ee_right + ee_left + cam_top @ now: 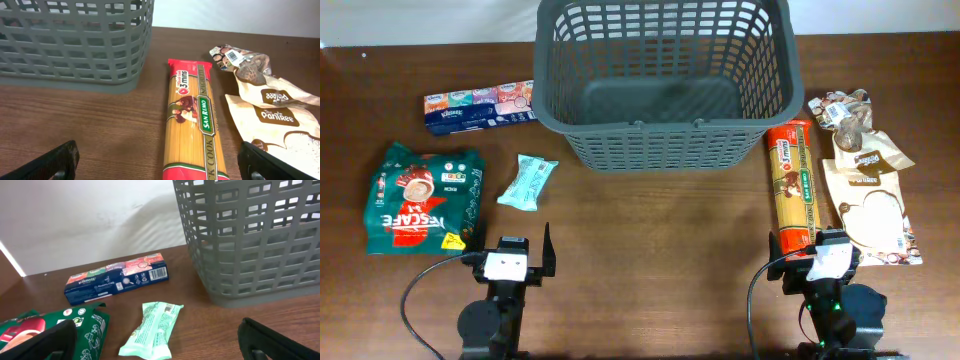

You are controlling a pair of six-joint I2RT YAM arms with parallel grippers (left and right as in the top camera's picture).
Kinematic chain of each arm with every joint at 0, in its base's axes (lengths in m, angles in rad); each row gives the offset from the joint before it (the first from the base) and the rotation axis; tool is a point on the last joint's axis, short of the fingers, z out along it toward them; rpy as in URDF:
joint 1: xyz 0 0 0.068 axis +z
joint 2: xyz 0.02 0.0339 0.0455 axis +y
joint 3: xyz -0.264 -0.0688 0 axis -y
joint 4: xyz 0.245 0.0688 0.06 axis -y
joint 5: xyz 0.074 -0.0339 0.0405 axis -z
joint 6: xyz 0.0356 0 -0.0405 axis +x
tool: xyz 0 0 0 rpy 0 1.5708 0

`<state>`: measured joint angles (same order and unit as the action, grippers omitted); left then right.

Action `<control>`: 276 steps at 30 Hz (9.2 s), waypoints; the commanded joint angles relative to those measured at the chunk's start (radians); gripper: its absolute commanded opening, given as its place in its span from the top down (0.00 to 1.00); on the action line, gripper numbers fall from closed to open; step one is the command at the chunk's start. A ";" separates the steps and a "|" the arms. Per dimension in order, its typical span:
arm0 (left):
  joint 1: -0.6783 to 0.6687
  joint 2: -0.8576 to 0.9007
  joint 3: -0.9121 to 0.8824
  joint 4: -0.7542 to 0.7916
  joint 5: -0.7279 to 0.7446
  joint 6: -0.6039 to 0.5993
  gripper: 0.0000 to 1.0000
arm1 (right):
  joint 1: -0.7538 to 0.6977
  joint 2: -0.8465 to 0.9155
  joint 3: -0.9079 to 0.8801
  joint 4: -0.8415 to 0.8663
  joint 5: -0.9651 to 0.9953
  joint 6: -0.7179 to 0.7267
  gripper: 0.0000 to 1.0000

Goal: Pack container

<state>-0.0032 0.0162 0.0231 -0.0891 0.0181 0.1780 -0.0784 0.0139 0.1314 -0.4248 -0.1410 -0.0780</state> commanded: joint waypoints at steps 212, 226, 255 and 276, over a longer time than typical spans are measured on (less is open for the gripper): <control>0.471 1.960 1.818 -1.168 0.140 0.031 0.54 | -0.563 1.479 1.558 -0.922 -0.017 0.042 0.01; 0.724 1.963 1.777 -1.152 0.363 0.277 0.03 | -0.563 1.479 1.558 -0.922 -0.017 0.042 0.01; 0.809 2.369 1.776 -1.066 0.512 0.303 0.31 | -0.563 1.479 1.558 -0.922 -0.017 0.042 0.01; 0.773 2.325 1.777 -1.111 0.884 0.379 0.98 | -0.563 1.479 1.558 -0.922 -0.017 0.042 0.01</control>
<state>0.7971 2.3672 1.8038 -1.1915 0.8082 0.5167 -0.6361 1.5005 1.6848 -1.3468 -0.1486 -0.0372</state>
